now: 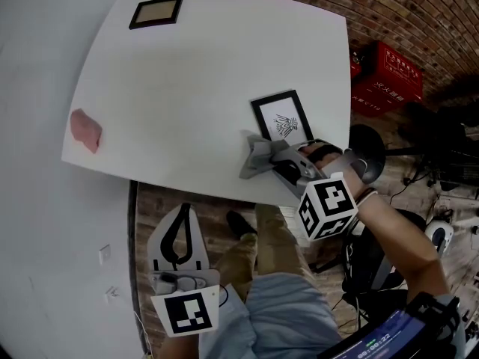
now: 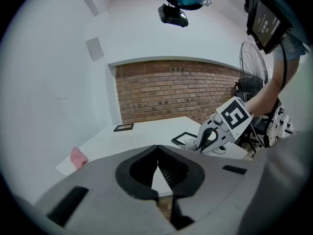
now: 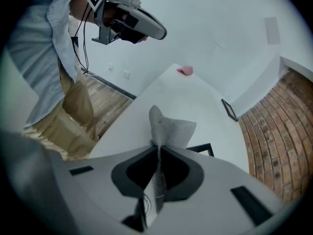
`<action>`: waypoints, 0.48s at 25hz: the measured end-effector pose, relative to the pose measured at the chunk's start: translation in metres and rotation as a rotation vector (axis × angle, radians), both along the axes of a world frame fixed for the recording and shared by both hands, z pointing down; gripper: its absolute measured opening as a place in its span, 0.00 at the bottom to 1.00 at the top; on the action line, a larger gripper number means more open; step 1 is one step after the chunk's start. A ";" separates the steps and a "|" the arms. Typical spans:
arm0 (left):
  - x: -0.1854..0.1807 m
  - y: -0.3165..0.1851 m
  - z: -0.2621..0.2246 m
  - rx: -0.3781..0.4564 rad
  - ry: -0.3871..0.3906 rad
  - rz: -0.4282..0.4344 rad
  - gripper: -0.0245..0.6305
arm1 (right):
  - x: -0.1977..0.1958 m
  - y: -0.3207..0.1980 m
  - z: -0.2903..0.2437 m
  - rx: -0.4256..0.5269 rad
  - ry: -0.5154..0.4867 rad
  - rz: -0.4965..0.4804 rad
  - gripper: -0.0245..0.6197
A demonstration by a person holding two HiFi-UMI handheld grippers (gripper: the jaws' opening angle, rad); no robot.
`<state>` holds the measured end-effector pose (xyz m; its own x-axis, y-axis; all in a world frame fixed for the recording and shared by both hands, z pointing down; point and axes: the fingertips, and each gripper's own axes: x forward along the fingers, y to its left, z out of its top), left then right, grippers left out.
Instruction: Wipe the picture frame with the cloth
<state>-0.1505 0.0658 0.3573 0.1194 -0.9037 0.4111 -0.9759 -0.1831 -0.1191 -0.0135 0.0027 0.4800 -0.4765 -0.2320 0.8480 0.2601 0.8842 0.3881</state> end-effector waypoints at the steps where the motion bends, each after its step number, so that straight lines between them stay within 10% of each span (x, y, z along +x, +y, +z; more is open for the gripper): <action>1: 0.001 0.001 -0.001 0.001 -0.002 0.004 0.05 | 0.002 0.003 0.000 -0.001 0.000 0.002 0.08; 12: 0.015 0.011 -0.015 0.037 -0.004 0.025 0.05 | 0.018 0.046 0.000 -0.075 0.006 0.012 0.08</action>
<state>-0.1353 0.0768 0.3426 0.1403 -0.9152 0.3778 -0.9706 -0.2025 -0.1302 0.0048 0.0489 0.4804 -0.4690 -0.1728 0.8661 0.2518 0.9138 0.3187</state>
